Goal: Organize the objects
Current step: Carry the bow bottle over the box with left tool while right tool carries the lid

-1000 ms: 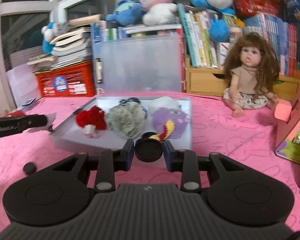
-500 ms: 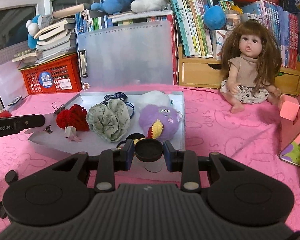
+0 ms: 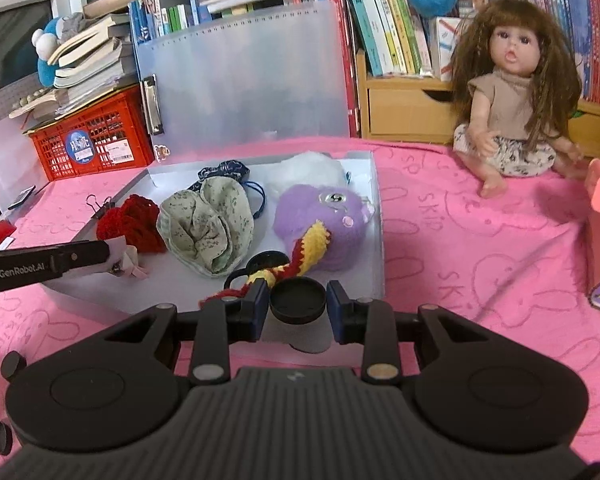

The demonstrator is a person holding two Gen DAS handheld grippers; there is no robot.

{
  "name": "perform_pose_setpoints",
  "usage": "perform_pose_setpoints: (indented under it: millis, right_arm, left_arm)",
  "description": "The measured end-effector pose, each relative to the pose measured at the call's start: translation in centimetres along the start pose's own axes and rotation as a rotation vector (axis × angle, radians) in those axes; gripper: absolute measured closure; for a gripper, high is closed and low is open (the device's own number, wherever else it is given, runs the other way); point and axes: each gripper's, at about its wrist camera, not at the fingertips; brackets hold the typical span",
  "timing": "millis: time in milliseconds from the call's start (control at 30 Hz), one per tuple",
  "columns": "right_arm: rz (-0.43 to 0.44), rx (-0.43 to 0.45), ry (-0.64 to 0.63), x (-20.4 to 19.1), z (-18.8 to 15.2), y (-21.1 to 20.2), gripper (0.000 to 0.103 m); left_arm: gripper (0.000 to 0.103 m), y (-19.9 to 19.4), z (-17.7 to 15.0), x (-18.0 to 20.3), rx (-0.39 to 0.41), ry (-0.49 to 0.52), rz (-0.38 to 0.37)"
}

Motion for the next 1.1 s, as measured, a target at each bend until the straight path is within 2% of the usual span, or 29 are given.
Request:
perform_pose_setpoints:
  millis: [767, 1100]
  right_arm:
    - [0.005, -0.031, -0.029, -2.6, 2.5, 4.2, 0.067]
    - [0.030, -0.054, 0.032, -1.8, 4.2, 5.1, 0.067]
  left_arm:
    - [0.087, 3.9, 2.7, 0.2, 0.004, 0.018, 0.041]
    - [0.087, 4.9, 3.4, 0.3, 0.007, 0.033, 0.046]
Point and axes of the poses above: each gripper's, at about its wrist camera, not at the fingertips, and y roughly the way its jaws point, x to its right, z to its top, and after that the axes turned 4 degrees about y, right-handed
